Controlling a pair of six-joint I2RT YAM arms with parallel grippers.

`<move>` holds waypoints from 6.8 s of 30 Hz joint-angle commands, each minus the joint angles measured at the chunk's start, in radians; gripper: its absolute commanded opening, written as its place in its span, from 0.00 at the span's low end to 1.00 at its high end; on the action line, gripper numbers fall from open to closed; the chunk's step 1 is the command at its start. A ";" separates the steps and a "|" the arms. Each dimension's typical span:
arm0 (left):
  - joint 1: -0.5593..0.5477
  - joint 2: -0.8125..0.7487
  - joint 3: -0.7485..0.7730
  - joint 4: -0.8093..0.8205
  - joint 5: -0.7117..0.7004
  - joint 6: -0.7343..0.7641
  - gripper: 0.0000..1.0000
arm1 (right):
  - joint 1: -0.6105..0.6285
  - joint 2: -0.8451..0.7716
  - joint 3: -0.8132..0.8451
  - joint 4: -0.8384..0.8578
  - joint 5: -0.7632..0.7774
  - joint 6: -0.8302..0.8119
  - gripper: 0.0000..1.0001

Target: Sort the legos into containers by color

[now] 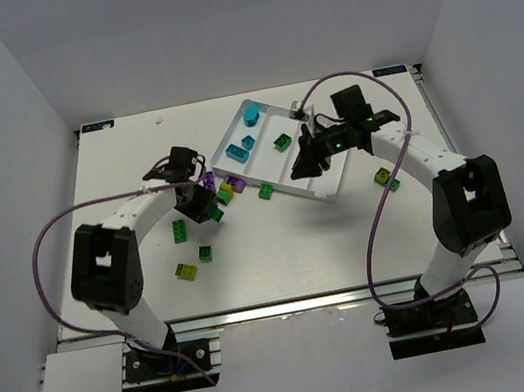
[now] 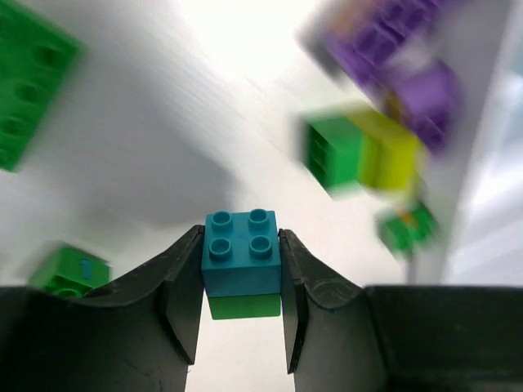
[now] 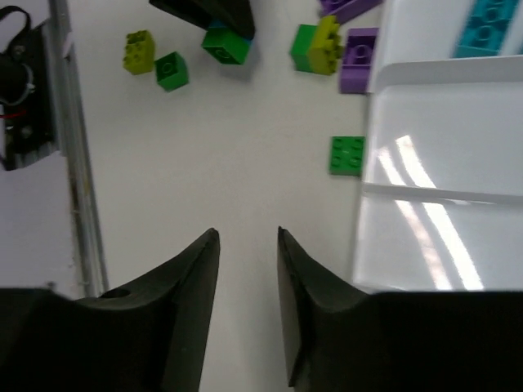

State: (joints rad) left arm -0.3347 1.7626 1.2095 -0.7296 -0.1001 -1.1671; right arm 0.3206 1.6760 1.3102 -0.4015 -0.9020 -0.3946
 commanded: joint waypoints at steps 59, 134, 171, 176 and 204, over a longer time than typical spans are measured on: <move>-0.168 -0.241 -0.332 0.915 0.330 -0.060 0.00 | 0.285 0.143 0.098 0.446 0.430 0.798 0.61; -0.035 0.466 0.723 0.079 0.016 0.389 0.44 | -0.070 0.176 0.245 0.106 0.143 0.109 0.57; 0.040 -0.354 -0.050 0.340 -0.027 0.353 0.98 | -0.488 -0.131 -0.176 -0.278 0.426 -0.412 0.89; 0.043 -0.468 -0.140 0.341 0.002 0.357 0.98 | -0.496 -0.121 -0.259 -0.195 0.417 -0.515 0.89; 0.042 -0.710 -0.473 0.653 0.160 0.222 0.93 | -0.508 0.125 -0.235 -0.039 0.480 -0.544 0.61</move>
State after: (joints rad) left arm -0.2909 1.0557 0.7494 -0.1608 -0.0143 -0.9401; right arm -0.1822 1.7954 1.0901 -0.4740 -0.4240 -0.9249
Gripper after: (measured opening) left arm 0.936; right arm 0.614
